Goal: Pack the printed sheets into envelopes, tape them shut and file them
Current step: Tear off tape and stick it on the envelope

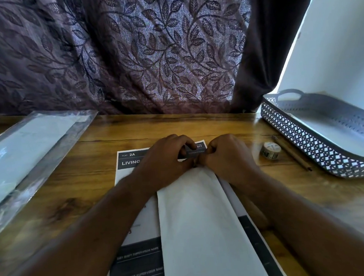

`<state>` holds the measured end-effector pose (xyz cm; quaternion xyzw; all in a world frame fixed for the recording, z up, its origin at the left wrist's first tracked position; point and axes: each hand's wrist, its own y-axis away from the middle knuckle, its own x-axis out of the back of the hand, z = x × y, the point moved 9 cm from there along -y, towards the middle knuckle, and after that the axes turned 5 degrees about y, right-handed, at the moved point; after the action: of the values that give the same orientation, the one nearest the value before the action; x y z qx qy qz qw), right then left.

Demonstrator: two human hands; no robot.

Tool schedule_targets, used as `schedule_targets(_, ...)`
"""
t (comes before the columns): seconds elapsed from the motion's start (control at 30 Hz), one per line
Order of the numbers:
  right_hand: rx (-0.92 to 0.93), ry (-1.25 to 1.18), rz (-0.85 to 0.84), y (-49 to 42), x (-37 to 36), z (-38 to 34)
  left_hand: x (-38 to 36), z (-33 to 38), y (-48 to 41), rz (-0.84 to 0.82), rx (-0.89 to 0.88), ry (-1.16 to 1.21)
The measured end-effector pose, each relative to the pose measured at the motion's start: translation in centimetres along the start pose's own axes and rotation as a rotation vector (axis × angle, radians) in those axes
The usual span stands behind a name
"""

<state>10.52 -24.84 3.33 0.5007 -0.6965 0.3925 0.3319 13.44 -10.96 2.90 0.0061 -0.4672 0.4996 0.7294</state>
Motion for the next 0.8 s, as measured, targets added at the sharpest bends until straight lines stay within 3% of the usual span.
schedule_targets(0.2, 0.029, 0.045, -0.013, -0.1, 0.2, -0.2, 0.1, -0.3, 0.0, -0.003, -0.004, 0.033)
schedule_targets(0.8, -0.067, -0.122, -0.042, -0.7, 0.4, 2.0, -0.2, 0.4, 0.0, -0.065, -0.010, -0.076)
